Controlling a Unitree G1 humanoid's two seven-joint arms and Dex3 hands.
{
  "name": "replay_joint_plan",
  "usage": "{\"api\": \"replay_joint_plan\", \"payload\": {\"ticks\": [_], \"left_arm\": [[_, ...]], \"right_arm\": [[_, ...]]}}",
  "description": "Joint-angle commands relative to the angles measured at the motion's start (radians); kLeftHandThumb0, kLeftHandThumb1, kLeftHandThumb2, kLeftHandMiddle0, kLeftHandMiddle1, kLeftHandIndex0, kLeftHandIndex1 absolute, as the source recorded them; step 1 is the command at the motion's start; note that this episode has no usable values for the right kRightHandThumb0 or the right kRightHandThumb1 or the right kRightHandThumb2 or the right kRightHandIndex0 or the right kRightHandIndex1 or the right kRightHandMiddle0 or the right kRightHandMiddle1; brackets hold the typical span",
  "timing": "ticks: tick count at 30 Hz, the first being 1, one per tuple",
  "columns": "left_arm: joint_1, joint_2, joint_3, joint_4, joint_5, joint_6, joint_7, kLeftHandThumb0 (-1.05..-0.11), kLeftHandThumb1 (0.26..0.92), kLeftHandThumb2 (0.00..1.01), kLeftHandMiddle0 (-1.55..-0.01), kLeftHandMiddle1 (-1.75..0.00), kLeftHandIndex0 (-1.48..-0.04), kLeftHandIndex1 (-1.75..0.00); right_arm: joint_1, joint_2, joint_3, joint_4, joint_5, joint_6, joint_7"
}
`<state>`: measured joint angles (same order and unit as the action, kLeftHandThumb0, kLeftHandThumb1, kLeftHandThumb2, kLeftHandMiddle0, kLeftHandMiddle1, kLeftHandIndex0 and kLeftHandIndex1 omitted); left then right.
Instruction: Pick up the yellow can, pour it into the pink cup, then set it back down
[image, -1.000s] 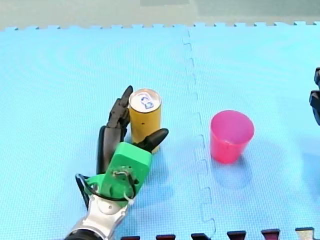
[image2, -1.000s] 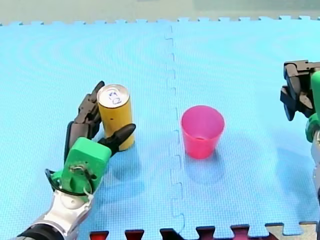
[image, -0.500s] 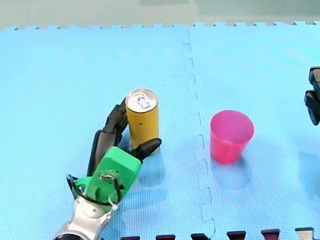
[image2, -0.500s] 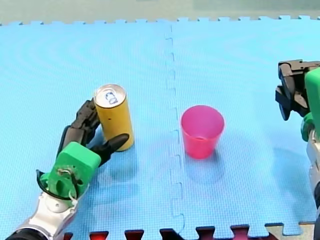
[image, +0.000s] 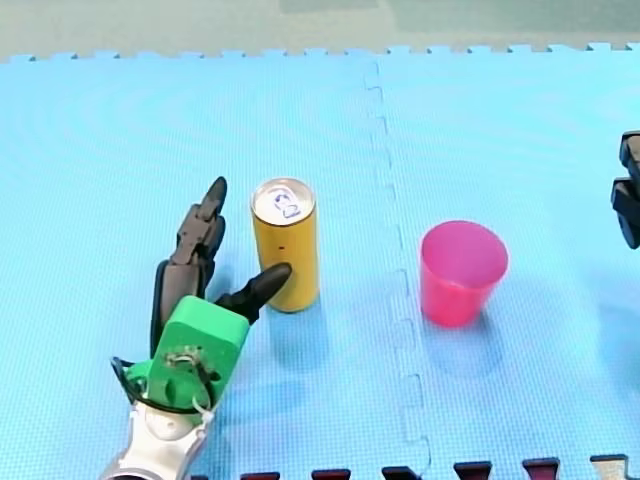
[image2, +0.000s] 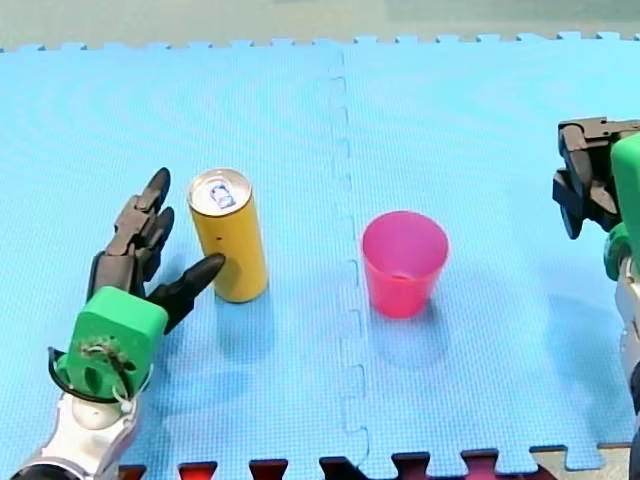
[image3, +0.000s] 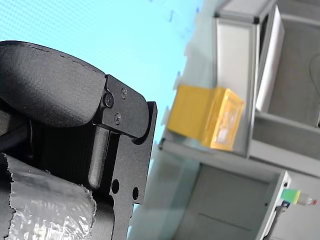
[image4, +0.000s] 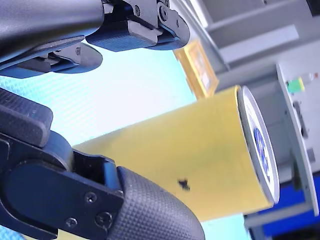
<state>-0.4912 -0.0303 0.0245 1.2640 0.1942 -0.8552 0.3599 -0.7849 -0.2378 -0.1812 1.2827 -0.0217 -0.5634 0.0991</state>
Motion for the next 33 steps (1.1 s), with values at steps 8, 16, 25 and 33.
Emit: {"api": "replay_joint_plan", "payload": {"ticks": [8,16,25,33], "left_arm": [[0.017,0.028,-0.012,-0.008,0.025,-0.017,0.039,-1.048,0.910,0.01,-0.33,-0.01,-0.25,0.00],[0.023,0.035,-0.012,-0.012,0.025,-0.022,0.039,-1.048,0.901,0.00,-0.32,0.00,-0.24,0.00],[0.047,0.069,-0.006,-0.020,0.008,-0.050,-0.032,-1.048,0.896,0.00,-0.31,0.00,-0.23,0.00],[0.099,0.156,-0.034,-0.153,0.066,-0.118,-0.041,-1.048,0.907,0.00,-0.32,-0.01,-0.23,0.00]], "right_arm": [[-0.004,-0.007,-0.005,0.000,0.005,0.007,0.003],[-0.005,-0.006,-0.007,0.002,0.006,0.014,0.003],[-0.007,-0.001,-0.012,0.003,0.008,0.021,0.000],[-0.008,0.002,-0.017,0.005,0.012,0.025,0.000]]}}
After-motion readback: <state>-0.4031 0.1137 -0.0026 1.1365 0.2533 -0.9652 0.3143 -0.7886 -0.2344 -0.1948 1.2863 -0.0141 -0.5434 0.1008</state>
